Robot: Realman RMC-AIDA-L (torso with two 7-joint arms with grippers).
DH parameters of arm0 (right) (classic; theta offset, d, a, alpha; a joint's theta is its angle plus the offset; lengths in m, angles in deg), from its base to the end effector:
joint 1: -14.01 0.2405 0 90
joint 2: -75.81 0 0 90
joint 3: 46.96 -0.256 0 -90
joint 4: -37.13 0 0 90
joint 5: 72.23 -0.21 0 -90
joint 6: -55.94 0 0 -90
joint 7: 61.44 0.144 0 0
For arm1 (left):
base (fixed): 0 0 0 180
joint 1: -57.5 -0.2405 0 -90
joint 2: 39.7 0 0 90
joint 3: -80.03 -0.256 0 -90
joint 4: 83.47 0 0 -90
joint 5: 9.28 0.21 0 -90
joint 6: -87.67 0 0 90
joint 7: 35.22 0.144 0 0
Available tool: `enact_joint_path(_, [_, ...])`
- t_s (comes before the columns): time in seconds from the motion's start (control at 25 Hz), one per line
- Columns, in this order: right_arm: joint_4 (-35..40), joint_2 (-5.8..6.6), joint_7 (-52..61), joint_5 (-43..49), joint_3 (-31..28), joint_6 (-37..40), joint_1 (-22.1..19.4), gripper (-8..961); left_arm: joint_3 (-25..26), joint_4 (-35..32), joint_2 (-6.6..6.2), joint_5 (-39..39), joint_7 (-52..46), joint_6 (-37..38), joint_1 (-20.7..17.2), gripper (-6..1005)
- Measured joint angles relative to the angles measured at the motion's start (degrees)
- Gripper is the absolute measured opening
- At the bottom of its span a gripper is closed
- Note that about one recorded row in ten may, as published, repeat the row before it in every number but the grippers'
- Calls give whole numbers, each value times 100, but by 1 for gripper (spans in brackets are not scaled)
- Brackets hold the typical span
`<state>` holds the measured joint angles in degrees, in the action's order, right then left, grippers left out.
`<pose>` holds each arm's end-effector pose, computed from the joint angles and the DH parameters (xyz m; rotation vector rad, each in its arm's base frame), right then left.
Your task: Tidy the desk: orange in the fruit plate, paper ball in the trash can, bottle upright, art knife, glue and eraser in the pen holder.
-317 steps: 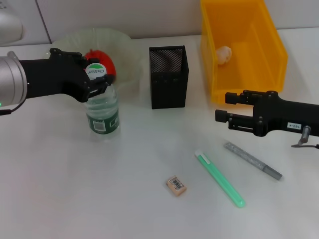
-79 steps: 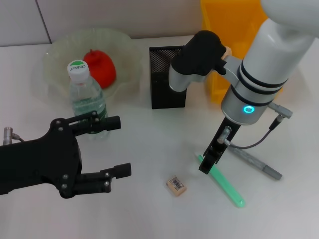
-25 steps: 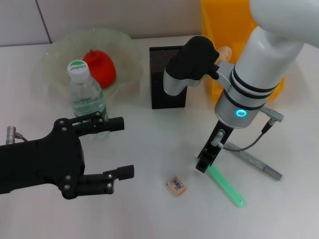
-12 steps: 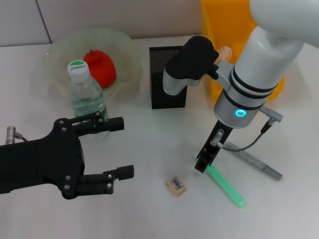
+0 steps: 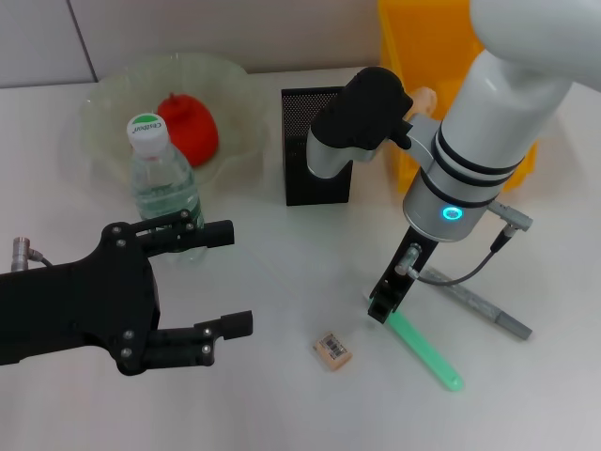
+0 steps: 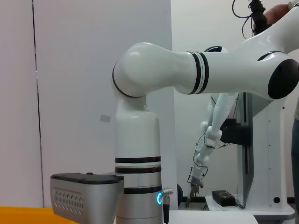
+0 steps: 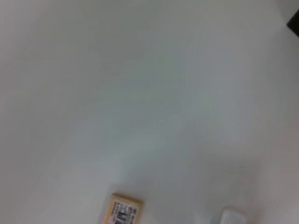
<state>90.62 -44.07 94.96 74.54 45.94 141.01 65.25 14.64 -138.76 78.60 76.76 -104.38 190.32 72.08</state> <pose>0.1565 0.3598 -0.0738 -2.6433 0.9509 -0.8484 -0.2190 0.2603 0.0184 -2.8295 -0.0200 -1.0649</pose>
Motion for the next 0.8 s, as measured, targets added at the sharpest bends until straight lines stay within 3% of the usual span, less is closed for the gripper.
enact_joint_path(0.8, [-37, 0, 65, 15, -1, -37, 2, 211, 4, 0, -6, 0, 0, 0, 17, 801])
